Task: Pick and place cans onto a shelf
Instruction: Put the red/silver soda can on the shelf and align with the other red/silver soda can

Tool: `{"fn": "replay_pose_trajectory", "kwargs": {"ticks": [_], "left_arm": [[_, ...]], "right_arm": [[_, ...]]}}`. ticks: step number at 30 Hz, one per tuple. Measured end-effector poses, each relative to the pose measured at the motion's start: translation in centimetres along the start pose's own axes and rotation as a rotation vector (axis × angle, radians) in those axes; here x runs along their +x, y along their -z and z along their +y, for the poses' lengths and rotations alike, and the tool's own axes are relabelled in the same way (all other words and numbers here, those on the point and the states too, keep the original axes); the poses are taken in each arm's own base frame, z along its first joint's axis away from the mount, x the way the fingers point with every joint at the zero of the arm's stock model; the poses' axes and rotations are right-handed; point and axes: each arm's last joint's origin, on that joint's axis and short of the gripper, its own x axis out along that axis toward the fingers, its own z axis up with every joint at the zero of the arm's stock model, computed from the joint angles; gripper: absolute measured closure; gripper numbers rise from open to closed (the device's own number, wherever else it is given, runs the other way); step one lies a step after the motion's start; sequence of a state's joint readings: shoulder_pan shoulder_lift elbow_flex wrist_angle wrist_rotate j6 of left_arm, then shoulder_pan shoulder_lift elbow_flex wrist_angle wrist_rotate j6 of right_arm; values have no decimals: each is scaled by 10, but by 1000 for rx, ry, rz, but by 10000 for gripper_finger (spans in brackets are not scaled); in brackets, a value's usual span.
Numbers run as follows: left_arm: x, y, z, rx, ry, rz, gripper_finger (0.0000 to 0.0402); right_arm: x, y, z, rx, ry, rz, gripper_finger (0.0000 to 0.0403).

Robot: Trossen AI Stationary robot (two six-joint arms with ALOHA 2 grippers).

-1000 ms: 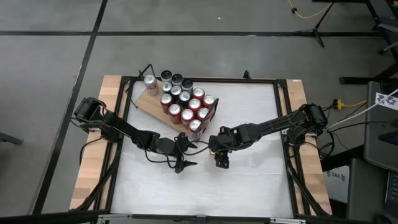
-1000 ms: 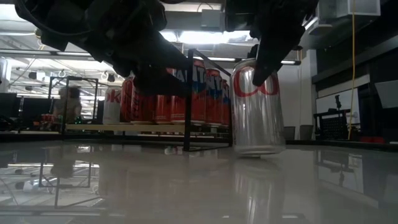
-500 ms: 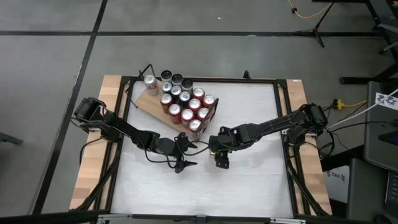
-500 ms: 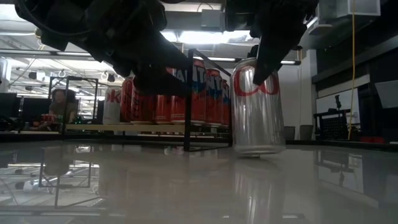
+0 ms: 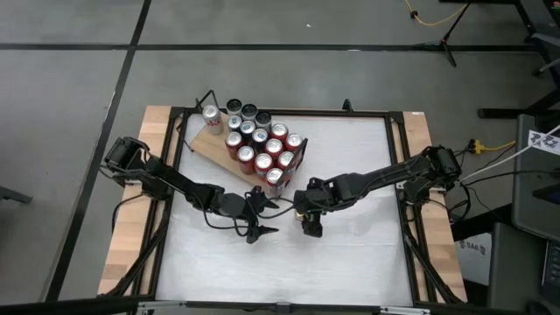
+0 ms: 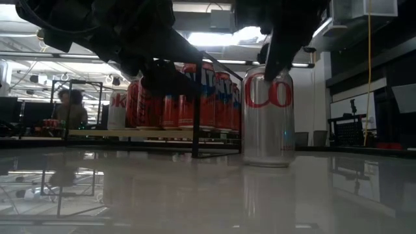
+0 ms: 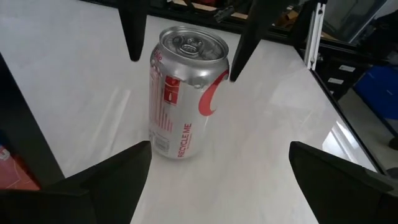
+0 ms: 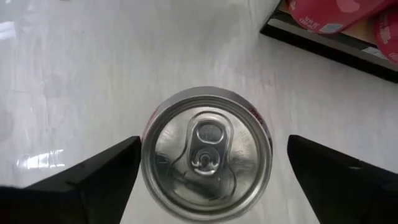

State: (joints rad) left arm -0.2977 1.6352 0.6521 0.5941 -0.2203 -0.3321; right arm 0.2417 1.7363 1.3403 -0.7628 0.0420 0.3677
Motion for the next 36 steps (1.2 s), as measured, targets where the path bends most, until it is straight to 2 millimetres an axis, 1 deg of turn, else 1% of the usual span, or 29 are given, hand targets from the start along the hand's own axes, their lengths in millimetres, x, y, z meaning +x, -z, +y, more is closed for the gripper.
{"fn": "replay_pose_trajectory", "kwargs": {"ticks": [5,8,11,17,22,23,25,28,32,36], "left_arm": [[0,0,0,-2,0,-1,26],[0,0,-2,-5,5,-2,26],[-2,1,-7,-3,19,-12,26],[-6,1,-24,-2,2,-85,32],[-9,-1,-32,-13,8,-141,66],[-9,-2,-33,-21,9,-156,76],[-9,-3,-34,-47,11,-175,97],[0,-4,-40,-50,16,-171,132],[25,-3,-53,-12,20,-159,177],[46,1,-56,28,-2,-125,212]], "right_arm": [[-15,-9,3,-38,6,-13,11],[-27,-13,2,-62,52,5,11],[-36,-11,-1,-72,133,54,11],[-58,8,0,-121,321,88,11],[-72,33,2,-132,402,56,10],[-71,38,0,-122,411,45,10],[-65,48,-5,-97,426,27,10],[-47,59,-10,-77,412,-20,10],[-23,68,-12,-77,374,-80,10],[-5,75,-14,-72,357,-140,10]]}}
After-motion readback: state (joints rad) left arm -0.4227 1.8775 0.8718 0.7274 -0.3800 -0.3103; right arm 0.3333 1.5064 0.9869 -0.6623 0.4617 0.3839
